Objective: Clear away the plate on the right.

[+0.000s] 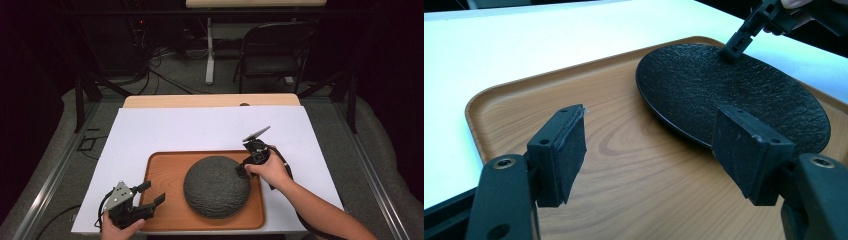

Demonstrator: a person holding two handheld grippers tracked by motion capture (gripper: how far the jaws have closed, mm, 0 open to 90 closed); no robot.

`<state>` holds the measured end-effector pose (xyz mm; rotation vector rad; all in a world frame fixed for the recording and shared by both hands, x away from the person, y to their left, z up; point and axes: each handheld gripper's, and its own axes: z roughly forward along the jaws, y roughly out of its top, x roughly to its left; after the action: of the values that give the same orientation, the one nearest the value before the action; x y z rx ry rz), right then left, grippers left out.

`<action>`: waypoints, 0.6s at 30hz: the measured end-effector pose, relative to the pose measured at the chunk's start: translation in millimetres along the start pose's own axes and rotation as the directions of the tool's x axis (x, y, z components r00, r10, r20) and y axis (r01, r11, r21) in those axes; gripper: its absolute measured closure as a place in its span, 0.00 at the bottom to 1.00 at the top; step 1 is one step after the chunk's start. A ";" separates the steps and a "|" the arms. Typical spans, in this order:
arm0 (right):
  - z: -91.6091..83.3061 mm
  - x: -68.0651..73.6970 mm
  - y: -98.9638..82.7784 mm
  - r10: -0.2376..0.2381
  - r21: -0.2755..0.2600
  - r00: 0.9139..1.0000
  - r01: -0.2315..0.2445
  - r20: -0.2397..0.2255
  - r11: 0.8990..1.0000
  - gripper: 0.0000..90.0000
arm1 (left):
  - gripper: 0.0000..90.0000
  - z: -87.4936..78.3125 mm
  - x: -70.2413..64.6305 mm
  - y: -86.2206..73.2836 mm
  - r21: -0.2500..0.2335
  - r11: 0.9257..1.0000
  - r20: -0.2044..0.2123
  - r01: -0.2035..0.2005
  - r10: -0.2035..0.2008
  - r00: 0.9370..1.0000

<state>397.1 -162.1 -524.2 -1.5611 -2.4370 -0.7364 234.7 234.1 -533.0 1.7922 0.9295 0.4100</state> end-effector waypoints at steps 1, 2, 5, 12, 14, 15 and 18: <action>0.7 -0.1 -0.8 -0.004 -0.012 1.000 0.004 -0.001 1.000 0.78 | 0.33 0.1 0.0 0.0 0.000 1.000 0.000 0.000 0.000 1.000; 0.6 -0.6 -1.1 -0.008 -0.013 1.000 0.008 -0.003 1.000 0.77 | 0.33 0.0 0.1 0.0 0.002 1.000 0.000 -0.002 0.002 1.000; 2.8 -0.8 -1.8 -0.006 -0.014 1.000 0.006 -0.029 1.000 0.67 | 0.33 -0.1 -0.2 -0.1 0.000 1.000 -0.001 0.000 0.000 1.000; 1.9 0.9 -2.9 -0.034 -0.032 0.999 0.034 -0.013 0.999 0.54 | 0.33 -0.9 0.4 0.1 0.003 1.000 0.005 -0.001 0.001 1.000; -0.2 1.7 -4.7 -0.070 -0.066 0.998 0.070 0.003 0.995 0.50 | 0.33 -0.9 0.5 0.0 0.003 1.000 0.004 -0.001 0.001 1.000; -2.2 2.3 -5.6 -0.087 -0.073 0.996 0.088 0.021 0.993 0.51 | 0.33 -0.9 0.5 0.0 0.003 1.000 0.004 0.000 0.000 1.000; -9.0 4.0 -9.9 -0.113 -0.110 0.993 0.116 0.036 0.987 0.49 | 0.33 -0.6 0.5 0.0 0.003 1.000 0.008 0.000 0.000 1.000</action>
<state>385.4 -166.5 -518.0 -1.4891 -2.5658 -0.8907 234.6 234.9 -532.8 1.7951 0.9246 0.4010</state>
